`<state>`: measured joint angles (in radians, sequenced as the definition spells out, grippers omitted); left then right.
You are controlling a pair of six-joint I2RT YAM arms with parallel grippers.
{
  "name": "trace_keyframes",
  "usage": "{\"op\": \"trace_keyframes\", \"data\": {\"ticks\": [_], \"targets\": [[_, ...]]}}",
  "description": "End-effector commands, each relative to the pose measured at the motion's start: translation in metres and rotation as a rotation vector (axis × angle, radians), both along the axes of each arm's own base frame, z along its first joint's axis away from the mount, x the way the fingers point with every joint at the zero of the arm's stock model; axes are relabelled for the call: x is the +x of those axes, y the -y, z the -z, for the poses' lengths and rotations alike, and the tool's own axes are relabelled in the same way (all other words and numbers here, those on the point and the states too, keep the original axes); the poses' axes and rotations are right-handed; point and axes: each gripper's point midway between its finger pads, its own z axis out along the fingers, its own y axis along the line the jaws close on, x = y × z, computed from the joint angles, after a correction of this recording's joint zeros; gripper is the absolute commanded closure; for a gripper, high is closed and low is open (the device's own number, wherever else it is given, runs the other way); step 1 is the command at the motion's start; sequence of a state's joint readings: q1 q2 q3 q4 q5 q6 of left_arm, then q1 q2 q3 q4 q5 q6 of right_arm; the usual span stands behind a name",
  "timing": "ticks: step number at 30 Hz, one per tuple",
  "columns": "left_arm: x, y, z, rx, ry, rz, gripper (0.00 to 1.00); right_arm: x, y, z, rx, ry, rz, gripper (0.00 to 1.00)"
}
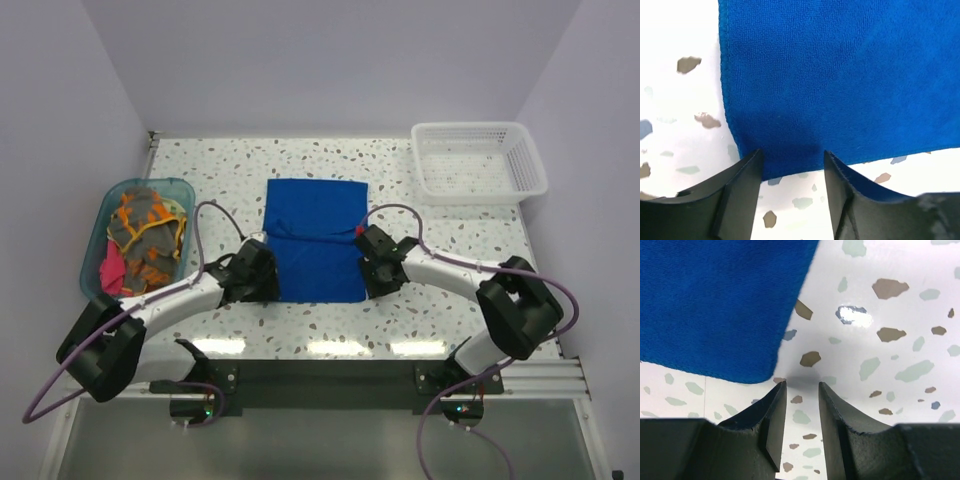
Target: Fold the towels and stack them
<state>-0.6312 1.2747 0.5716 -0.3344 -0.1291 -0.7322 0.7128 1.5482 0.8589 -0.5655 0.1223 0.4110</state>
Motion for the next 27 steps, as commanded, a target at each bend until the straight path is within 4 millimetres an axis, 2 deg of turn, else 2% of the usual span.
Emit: {"op": "trace_keyframes", "data": {"ticks": [1,4,5,6,7,8,9,10,11,12,13,15,16,17,18,19,20,21,22,23,24,25,27], "targets": [[-0.009,-0.004,-0.011,0.006,-0.032,-0.023,0.40,0.012,-0.002,-0.029,0.026,0.058,0.016,0.63],[0.007,0.000,-0.037,-0.005,0.032,-0.036,0.34,0.027,-0.007,-0.052,0.065,0.112,0.018,0.59],[0.020,0.001,-0.051,0.000,0.075,-0.051,0.33,0.036,-0.011,-0.062,0.085,0.138,0.018,0.59],[0.026,0.000,-0.055,0.014,0.089,-0.058,0.32,0.043,-0.011,-0.068,0.098,0.154,0.026,0.58],[0.033,0.000,-0.060,0.030,0.106,-0.060,0.31,0.053,-0.007,-0.072,0.105,0.169,0.052,0.57],[0.046,0.002,-0.074,0.030,0.142,-0.070,0.31,0.063,-0.011,-0.083,0.137,0.190,0.056,0.57],[0.056,0.000,-0.072,0.044,0.136,-0.085,0.31,0.074,-0.014,-0.088,0.163,0.212,0.058,0.57],[0.069,0.003,-0.083,0.035,0.158,-0.076,0.31,0.089,-0.017,-0.099,0.195,0.235,0.068,0.56],[0.079,0.000,-0.086,0.036,0.167,-0.091,0.30,0.093,-0.029,-0.104,0.249,0.229,0.022,0.54],[0.086,-0.002,-0.084,0.047,0.163,-0.098,0.31,0.107,-0.037,-0.114,0.277,0.274,0.012,0.53],[0.096,-0.004,-0.090,0.050,0.183,-0.105,0.30,0.117,-0.052,-0.130,0.335,0.299,-0.021,0.51],[0.112,-0.016,-0.089,0.048,0.191,-0.142,0.30,0.130,-0.079,-0.133,0.415,0.291,-0.082,0.49],[0.116,-0.019,-0.088,0.041,0.191,-0.141,0.30,0.142,-0.091,-0.148,0.456,0.321,-0.096,0.47],[0.124,-0.026,-0.085,0.041,0.193,-0.163,0.30,0.154,-0.103,-0.138,0.477,0.310,-0.094,0.46],[0.126,-0.029,-0.084,0.039,0.192,-0.167,0.31,0.158,-0.115,-0.141,0.523,0.300,-0.115,0.46],[0.128,-0.029,-0.083,0.036,0.191,-0.159,0.31,0.169,-0.127,-0.152,0.560,0.325,-0.125,0.46],[0.133,-0.029,-0.084,0.028,0.205,-0.164,0.32,0.175,-0.135,-0.148,0.584,0.306,-0.120,0.46],[0.135,-0.029,-0.081,0.030,0.203,-0.162,0.35,0.184,-0.146,-0.135,0.598,0.282,-0.123,0.46],[0.136,-0.029,-0.079,0.027,0.204,-0.162,0.37,0.191,-0.157,-0.139,0.633,0.279,-0.135,0.46],[0.140,-0.026,-0.078,0.016,0.205,-0.158,0.41,0.195,-0.162,-0.136,0.647,0.268,-0.121,0.46],[0.142,-0.025,-0.077,0.013,0.204,-0.156,0.43,0.200,-0.164,-0.120,0.633,0.242,-0.111,0.46],[0.146,-0.020,-0.080,-0.003,0.207,-0.149,0.43,0.211,-0.160,-0.121,0.594,0.275,-0.077,0.46],[0.153,-0.015,-0.075,-0.008,0.195,-0.143,0.44,0.218,-0.146,-0.108,0.516,0.283,-0.022,0.46]]}}
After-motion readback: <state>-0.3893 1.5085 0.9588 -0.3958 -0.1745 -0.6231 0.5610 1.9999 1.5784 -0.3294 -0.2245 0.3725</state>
